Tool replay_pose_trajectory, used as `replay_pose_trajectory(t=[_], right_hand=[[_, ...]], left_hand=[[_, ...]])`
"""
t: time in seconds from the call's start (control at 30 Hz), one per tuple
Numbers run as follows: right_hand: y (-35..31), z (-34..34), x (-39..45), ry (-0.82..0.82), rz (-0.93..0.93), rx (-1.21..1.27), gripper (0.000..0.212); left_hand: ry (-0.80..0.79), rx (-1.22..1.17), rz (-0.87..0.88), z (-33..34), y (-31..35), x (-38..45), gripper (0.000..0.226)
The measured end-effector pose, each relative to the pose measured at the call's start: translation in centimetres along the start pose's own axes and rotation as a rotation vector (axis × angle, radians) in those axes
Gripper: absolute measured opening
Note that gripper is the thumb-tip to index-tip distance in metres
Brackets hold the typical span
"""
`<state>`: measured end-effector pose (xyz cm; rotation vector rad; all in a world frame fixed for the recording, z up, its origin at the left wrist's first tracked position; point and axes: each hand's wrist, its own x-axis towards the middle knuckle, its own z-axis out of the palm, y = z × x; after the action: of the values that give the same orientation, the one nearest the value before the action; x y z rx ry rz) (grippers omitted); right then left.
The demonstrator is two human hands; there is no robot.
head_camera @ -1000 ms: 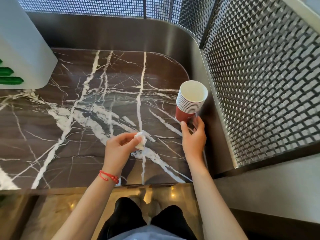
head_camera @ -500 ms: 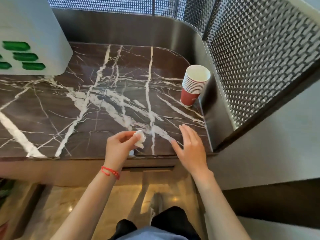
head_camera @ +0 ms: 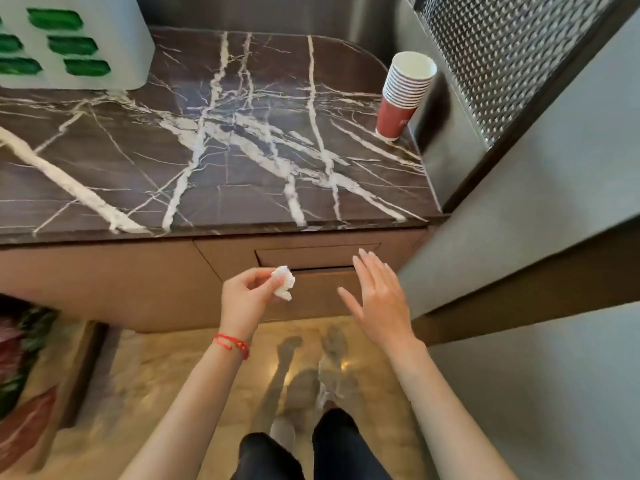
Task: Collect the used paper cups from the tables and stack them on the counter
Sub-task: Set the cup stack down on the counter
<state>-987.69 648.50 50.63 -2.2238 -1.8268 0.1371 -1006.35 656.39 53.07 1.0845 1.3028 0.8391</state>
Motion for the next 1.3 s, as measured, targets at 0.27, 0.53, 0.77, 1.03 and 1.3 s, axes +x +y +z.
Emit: replay_pose_trajectory(t=[0.27,0.53,0.77,1.03,1.3], right_hand=[[1.0,4.6,-0.6,-0.095,0.039,0.058,0.062],[4.2,12.1,1.2,-0.098,0.039,0.12,0.061],[6.9,16.7,3.3,0.008,-0.057,0.059,0.061],[7.4,18.9,5.1,0.021,-0.079,0.049,0.057],[7.7,19.2,6.7,0.007,-0.087,0.0,0.06]], left_hand=[[0.039,-0.027,-0.119,1.8,-4.4,-0.4,0.005],[0.229,-0.085,-0.194,4.1,-11.4,3.7,0.012],[0.292,-0.16,-0.14,6.2,-14.8,7.5,0.012],[0.23,-0.106,-0.078,7.2,-16.8,10.3,0.01],[0.18,-0.108,-0.077,7.9,-18.0,11.8,0.022]])
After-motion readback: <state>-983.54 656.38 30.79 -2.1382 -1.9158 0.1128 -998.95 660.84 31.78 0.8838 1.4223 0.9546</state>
